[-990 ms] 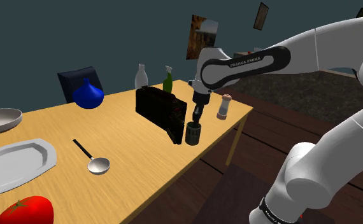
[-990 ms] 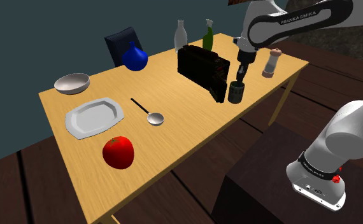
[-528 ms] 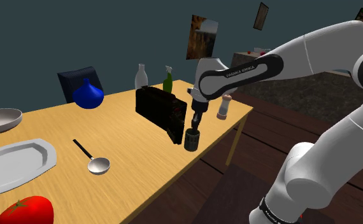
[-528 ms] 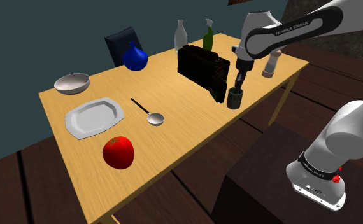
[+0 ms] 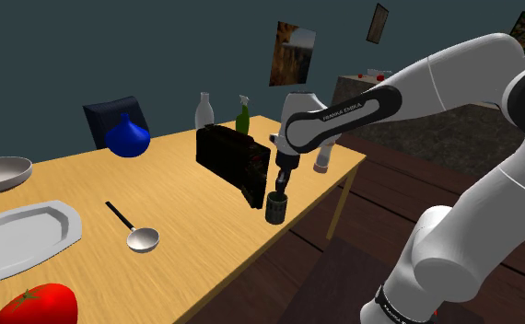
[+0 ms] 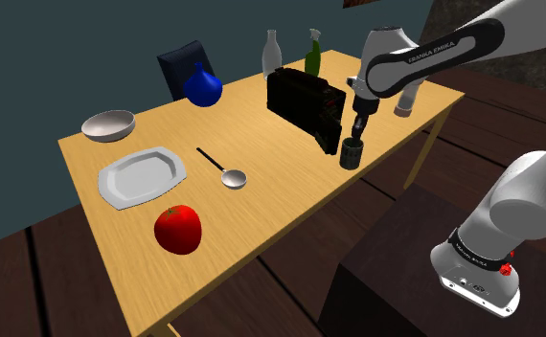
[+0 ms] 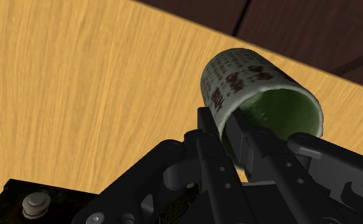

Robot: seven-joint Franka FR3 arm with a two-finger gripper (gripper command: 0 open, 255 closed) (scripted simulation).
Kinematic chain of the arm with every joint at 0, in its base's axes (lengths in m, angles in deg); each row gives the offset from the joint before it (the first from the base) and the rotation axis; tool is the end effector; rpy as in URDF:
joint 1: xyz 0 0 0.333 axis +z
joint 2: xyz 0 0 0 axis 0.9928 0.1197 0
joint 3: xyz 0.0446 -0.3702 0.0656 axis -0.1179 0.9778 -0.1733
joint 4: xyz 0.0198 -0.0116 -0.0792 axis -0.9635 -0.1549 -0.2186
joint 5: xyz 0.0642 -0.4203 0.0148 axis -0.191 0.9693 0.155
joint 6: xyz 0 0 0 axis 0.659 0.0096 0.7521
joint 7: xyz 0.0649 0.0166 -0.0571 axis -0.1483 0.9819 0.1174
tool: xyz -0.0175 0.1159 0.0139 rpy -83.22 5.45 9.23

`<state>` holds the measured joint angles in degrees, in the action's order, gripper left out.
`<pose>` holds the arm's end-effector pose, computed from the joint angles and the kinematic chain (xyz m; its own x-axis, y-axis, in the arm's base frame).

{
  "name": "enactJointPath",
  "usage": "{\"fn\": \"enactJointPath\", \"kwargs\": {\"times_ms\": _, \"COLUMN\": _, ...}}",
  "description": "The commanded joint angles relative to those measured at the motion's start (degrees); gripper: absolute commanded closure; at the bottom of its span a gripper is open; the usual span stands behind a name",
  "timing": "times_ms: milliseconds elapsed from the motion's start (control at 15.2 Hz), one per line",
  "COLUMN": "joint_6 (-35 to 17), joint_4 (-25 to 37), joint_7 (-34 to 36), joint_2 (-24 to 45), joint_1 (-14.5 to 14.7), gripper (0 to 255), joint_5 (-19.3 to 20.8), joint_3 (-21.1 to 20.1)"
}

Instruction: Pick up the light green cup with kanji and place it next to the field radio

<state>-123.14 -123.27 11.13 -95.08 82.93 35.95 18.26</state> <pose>0.4460 -0.0439 0.4107 0.9499 0.3126 -0.0038 0.3122 -0.9491 -0.0417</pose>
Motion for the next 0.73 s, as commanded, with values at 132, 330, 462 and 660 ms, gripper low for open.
{"fn": "enactJointPath", "kwargs": {"times_ms": 132, "joint_6": 0.0, "joint_4": 0.0, "joint_7": 0.0, "joint_2": 0.0, "joint_1": 0.0, "gripper": 255, "joint_5": 0.0, "joint_3": 0.0}}
{"fn": "enactJointPath", "kwargs": {"times_ms": 330, "joint_6": 0.0, "joint_4": 0.0, "joint_7": 0.0, "joint_2": 0.0, "joint_1": 0.0, "gripper": 0, "joint_5": 0.0, "joint_3": 0.0}}
{"fn": "enactJointPath", "kwargs": {"times_ms": 462, "joint_6": 0.0, "joint_4": 0.0, "joint_7": 0.0, "joint_2": 0.0, "joint_1": 0.0, "gripper": 0, "joint_5": 0.0, "joint_3": 0.0}}
{"fn": "enactJointPath", "kwargs": {"times_ms": 660, "joint_6": 4.2, "joint_4": 2.3, "joint_7": 0.2, "joint_2": -1.9, "joint_1": -0.1, "gripper": 0, "joint_5": 0.2, "joint_3": 0.0}}
